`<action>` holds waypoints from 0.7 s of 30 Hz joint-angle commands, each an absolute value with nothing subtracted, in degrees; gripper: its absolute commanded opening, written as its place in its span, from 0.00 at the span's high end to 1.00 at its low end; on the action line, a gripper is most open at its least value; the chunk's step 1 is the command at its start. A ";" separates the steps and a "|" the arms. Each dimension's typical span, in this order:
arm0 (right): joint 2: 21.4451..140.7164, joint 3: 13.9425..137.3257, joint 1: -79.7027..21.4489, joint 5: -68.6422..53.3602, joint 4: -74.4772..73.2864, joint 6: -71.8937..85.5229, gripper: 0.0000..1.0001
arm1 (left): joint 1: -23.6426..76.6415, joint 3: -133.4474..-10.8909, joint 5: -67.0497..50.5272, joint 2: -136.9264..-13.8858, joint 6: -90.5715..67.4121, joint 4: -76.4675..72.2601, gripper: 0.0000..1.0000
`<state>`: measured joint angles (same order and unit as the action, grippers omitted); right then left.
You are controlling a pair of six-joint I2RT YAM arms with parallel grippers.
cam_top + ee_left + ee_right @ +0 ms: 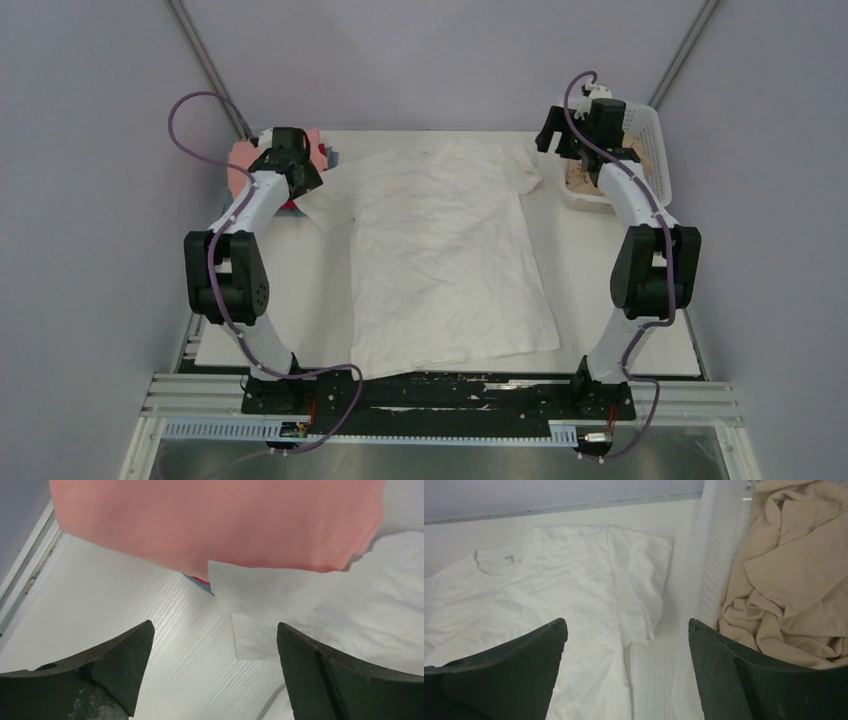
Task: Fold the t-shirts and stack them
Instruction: Flatten out the tshirt
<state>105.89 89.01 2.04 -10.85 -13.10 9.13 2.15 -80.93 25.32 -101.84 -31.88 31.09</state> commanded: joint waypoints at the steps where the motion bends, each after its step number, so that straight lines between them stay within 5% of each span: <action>1: 98.86 90.80 -1.83 -6.92 -9.41 7.08 0.07 | 2.85 -80.08 20.60 -94.79 -34.54 27.46 0.00; 3: 95.26 87.65 -3.31 -6.09 -9.85 7.49 0.00 | 3.71 -77.96 16.90 -92.70 -34.52 26.04 0.00; 9: 84.15 75.16 -11.97 -0.08 -18.10 14.63 0.00 | 11.42 -75.91 6.55 -91.38 -34.46 23.42 0.00; 14: 71.56 52.77 -21.15 -4.97 -20.57 27.69 0.00 | 19.54 -74.83 1.12 -98.51 -36.36 22.48 0.00; 21: 69.74 41.21 -22.07 -7.82 -22.72 35.05 0.00 | 23.51 -67.27 -3.63 -101.90 -41.96 17.05 0.00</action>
